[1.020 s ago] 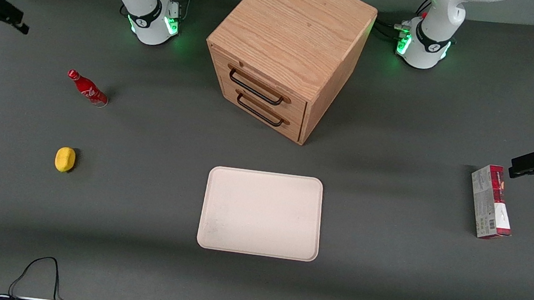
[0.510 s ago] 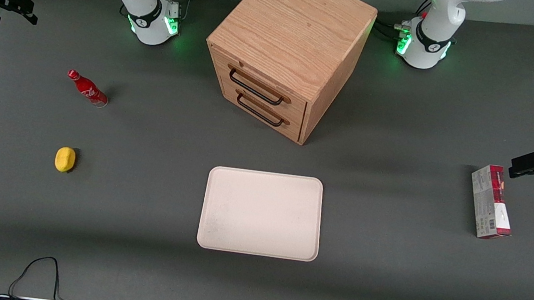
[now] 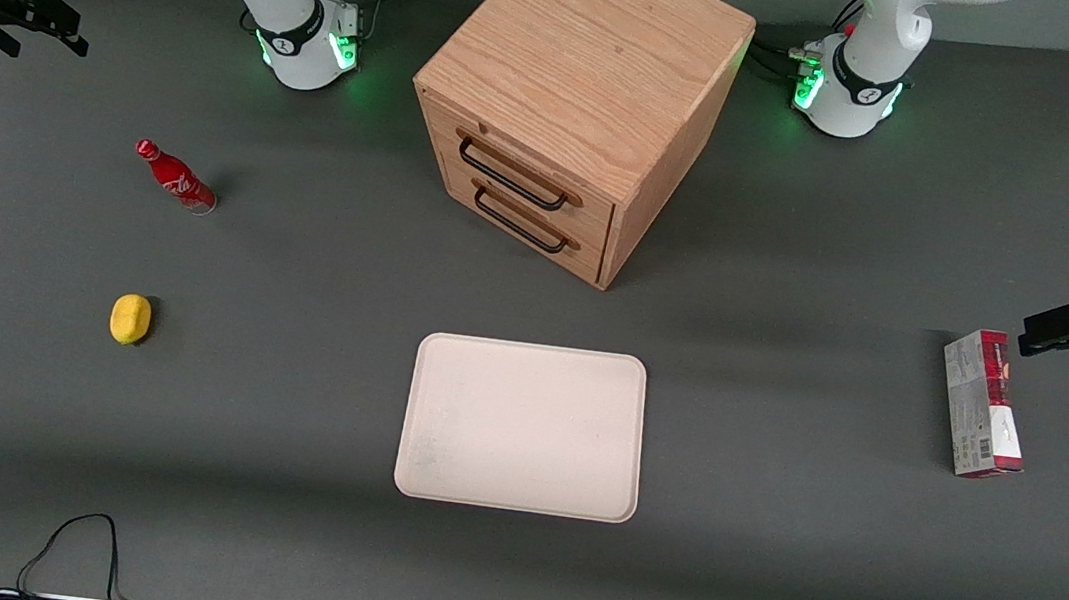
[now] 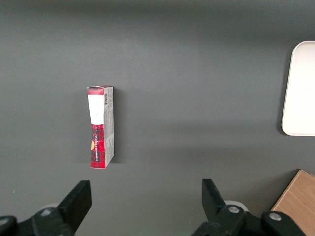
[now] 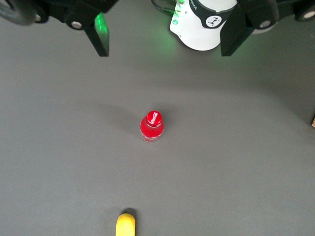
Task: Place coke bottle on tray
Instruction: 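Lower the open right gripper around the bottle's body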
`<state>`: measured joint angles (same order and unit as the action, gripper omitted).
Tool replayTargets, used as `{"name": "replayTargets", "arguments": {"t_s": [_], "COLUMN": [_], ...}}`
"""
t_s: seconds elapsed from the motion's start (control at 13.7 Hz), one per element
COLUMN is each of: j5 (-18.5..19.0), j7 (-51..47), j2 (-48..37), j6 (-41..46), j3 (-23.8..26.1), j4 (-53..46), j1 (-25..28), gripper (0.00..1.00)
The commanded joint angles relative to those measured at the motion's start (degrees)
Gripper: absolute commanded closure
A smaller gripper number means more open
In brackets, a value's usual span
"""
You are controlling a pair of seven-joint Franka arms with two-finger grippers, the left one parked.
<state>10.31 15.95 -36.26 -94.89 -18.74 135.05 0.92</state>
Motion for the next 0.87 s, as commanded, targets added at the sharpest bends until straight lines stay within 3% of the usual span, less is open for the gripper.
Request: {"name": "replayTargets", "arguments": {"t_s": [0.0,0.58,0.8], "j5": [1.6,1.5,1.5], "j7": [0.0,0.0,0.0], "j2": [-2.2,7.0,9.3], "j6": [-6.5,-28.8,-33.6], "j3": [-0.2,-4.9,-5.3], "j4": [5.9,17.3,19.5], "j1": [0.5,0.6,0.6], "gripper": [0.00,0.00,0.00]}}
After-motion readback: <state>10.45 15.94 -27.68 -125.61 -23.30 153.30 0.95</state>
